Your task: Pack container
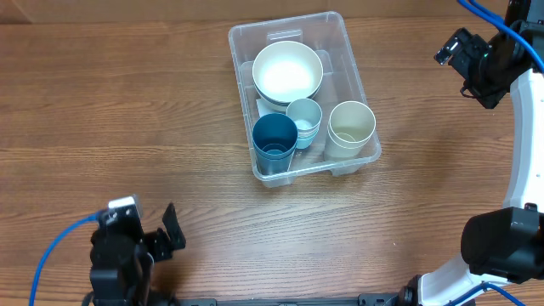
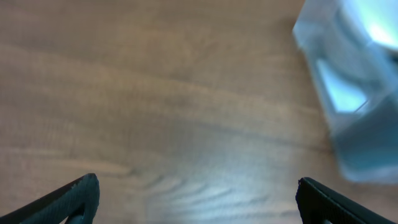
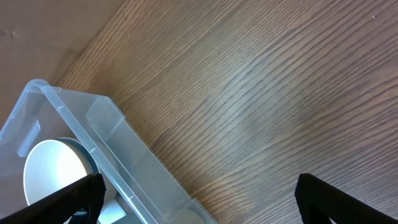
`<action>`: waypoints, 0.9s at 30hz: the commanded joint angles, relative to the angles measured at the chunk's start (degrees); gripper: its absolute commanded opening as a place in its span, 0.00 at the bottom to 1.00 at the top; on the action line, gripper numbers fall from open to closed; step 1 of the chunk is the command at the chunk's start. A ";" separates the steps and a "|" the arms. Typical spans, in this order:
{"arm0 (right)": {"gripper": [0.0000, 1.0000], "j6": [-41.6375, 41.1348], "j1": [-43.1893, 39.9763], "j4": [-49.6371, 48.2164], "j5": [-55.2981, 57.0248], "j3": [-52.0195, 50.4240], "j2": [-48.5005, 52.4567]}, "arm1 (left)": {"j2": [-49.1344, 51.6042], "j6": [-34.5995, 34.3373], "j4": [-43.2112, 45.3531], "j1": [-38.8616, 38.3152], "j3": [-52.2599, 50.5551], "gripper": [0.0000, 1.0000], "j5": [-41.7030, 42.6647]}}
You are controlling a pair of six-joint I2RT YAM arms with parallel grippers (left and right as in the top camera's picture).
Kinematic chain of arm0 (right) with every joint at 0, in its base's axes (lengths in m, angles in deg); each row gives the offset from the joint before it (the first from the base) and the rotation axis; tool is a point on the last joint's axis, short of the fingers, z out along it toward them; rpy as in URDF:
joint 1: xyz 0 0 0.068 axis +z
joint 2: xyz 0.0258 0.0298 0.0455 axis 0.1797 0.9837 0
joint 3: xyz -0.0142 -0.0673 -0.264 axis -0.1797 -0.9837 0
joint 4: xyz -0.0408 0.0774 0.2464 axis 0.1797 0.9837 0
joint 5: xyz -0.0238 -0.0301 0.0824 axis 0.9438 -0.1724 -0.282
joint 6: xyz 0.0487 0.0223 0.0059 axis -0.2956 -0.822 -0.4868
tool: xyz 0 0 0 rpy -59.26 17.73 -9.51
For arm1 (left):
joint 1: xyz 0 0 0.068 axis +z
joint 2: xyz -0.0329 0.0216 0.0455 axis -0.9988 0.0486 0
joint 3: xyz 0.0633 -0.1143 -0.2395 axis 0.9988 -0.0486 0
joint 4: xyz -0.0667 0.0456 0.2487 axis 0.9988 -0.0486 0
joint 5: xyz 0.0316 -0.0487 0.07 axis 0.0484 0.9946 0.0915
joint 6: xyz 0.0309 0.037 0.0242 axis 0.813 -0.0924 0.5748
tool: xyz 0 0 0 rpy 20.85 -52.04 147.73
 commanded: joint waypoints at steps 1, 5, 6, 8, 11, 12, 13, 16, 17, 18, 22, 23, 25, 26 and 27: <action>1.00 -0.11 -0.09 -0.33 0.50 1.20 -0.81 | -5.14 1.14 -4.35 1.29 -2.82 1.00 0.66; 1.00 -0.11 -0.09 -0.33 0.48 1.20 -0.81 | -9.11 1.14 -7.37 1.38 -4.52 1.00 0.66; 1.00 -0.11 -0.09 -0.33 0.50 1.20 -0.81 | -10.05 1.11 -7.26 1.44 -5.01 1.00 0.66; 1.00 -0.11 -0.09 -0.31 0.48 1.20 -0.81 | -11.78 1.14 -7.04 1.73 -6.40 1.00 0.66; 1.00 -0.09 -0.09 -0.31 0.50 1.20 -0.81 | -13.55 1.14 -7.06 1.84 -9.35 1.00 0.66; 1.00 -0.11 -0.09 -0.33 0.50 1.20 -0.81 | -13.64 1.14 -6.62 1.81 -10.34 1.00 0.63; 1.00 -0.11 -0.09 -0.33 0.48 1.20 -0.81 | -13.62 1.14 -6.21 1.81 -11.06 1.00 0.66; 1.00 -0.11 -0.09 -0.33 0.50 1.20 -0.81 | -13.62 1.14 -4.22 1.79 -13.35 1.00 0.66; 1.00 -0.11 -0.09 -0.33 0.50 1.20 -0.81 | -13.62 1.14 -3.91 1.81 -13.38 1.00 0.66; 1.00 -0.11 -0.09 -0.33 0.48 1.20 -0.81 | -13.62 1.14 -3.80 1.81 -13.49 1.00 0.66; 1.00 -0.11 -0.09 -0.33 0.50 1.20 -0.81 | -13.62 1.14 0.07 1.29 -15.74 1.00 0.66; 1.00 -0.09 -0.09 -0.33 0.50 1.20 -0.81 | -13.62 1.14 2.78 1.07 -17.46 1.00 0.66; 1.00 -0.11 -0.09 -0.31 0.50 1.20 -0.81 | -13.60 1.16 6.88 1.03 -21.44 1.00 0.63; 1.00 -0.09 -0.09 -0.33 0.50 1.20 -0.81 | -13.60 1.14 6.75 0.90 -20.90 1.00 0.76; 1.00 -0.09 -0.09 -0.33 0.50 1.20 -0.81 | -13.60 1.18 7.21 0.83 -20.70 1.00 0.48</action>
